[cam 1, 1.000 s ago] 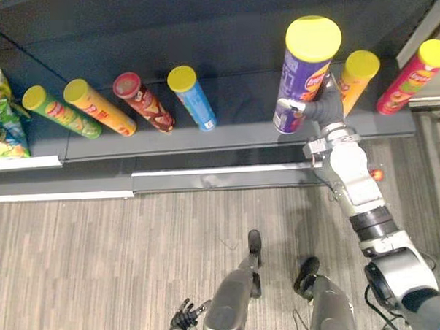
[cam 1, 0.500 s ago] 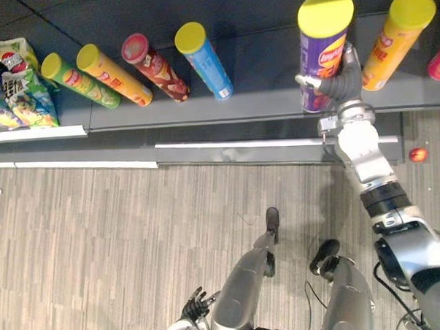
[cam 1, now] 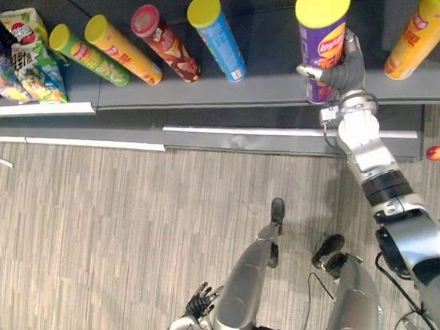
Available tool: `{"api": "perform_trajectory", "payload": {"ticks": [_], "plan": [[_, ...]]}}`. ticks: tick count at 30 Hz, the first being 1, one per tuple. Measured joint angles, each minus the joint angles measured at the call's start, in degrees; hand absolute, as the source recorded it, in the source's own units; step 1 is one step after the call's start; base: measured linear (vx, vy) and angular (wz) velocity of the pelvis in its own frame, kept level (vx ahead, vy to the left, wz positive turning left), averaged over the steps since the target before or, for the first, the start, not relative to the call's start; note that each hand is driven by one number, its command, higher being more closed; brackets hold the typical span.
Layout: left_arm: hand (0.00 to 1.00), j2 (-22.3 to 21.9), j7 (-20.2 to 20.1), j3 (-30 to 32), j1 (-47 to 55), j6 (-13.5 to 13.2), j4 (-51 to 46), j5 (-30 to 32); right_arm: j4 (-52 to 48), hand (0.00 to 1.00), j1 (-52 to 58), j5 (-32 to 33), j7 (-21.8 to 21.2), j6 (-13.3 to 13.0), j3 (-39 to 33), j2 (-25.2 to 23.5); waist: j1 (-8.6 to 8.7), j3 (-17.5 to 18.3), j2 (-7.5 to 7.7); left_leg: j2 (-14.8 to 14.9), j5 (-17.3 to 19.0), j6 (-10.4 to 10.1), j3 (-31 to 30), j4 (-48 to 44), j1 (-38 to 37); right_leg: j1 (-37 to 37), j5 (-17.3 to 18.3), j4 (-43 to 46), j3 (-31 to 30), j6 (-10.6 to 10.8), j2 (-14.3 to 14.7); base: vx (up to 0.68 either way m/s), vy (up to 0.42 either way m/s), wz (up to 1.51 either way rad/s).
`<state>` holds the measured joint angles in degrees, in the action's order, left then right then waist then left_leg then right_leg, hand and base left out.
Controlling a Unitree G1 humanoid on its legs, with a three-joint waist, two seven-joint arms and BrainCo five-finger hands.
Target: Put the gum and the chips on the shelf.
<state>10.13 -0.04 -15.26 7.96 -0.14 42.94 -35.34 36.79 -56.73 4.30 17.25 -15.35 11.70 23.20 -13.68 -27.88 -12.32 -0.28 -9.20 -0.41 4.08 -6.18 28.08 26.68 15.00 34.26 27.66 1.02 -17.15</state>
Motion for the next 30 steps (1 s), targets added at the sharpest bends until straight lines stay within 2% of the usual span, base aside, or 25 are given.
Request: {"api": "perform_trajectory", "payload": {"ticks": [9, 15, 22, 26, 30], "plan": [[0.0, 0.3, -0.3, -1.5, -0.9, 0.3, -0.2, -0.5, 2.3, 1.0, -4.2, 0.0, 1.9, 0.0, 0.1, -0.1, -1.83, 0.1, -0.12, -0.1, 0.2, -0.4, -1.3, -0.6, 1.3, 0.3, 1.0, 0.4, 1.3, 0.0, -0.1, 0.03, -0.063, 0.08], [0.0, 0.4, -0.3, -2.5, -1.6, 0.3, -0.5, -0.6, 2.4, 1.0, -6.1, -2.2, 4.1, 0.0, -0.1, -0.1, -3.81, 0.1, -0.17, -0.1, 0.7, -0.6, -1.9, -2.4, 2.9, 1.3, 2.7, 2.3, 2.0, -0.6, -0.6, 0.02, -0.081, 0.08], [0.0, 0.3, -0.4, -2.6, -1.6, 0.3, -0.4, -0.6, 3.7, 1.0, -7.7, -4.3, 10.0, 0.1, -2.5, -0.4, -4.36, 0.2, -0.35, 0.1, 1.2, -1.2, -3.3, -4.1, 5.0, 2.2, 3.8, 3.3, 3.4, -1.2, -0.7, 0.0, -0.069, 0.09], [0.0, 0.2, -0.4, -3.0, -2.0, 0.3, 0.1, -0.6, 4.7, 1.0, -8.6, -4.3, 11.5, 0.0, -4.0, -0.5, -4.51, 0.5, -0.74, 0.3, 1.3, -1.3, -3.2, -4.2, 6.0, 3.1, 3.9, 3.3, 3.4, -1.2, -0.5, 0.0, -0.059, -0.01], [0.0, 0.2, -0.6, -4.5, -3.2, 0.3, 0.7, -0.6, 4.8, 1.0, -8.7, -4.3, 12.2, 0.1, -5.7, -0.3, -5.74, 0.9, -1.36, 0.4, 1.3, -1.3, -3.1, -4.3, 7.0, 4.2, 4.0, 3.6, 3.3, -1.5, -0.5, 0.02, -0.062, -0.01]]}}
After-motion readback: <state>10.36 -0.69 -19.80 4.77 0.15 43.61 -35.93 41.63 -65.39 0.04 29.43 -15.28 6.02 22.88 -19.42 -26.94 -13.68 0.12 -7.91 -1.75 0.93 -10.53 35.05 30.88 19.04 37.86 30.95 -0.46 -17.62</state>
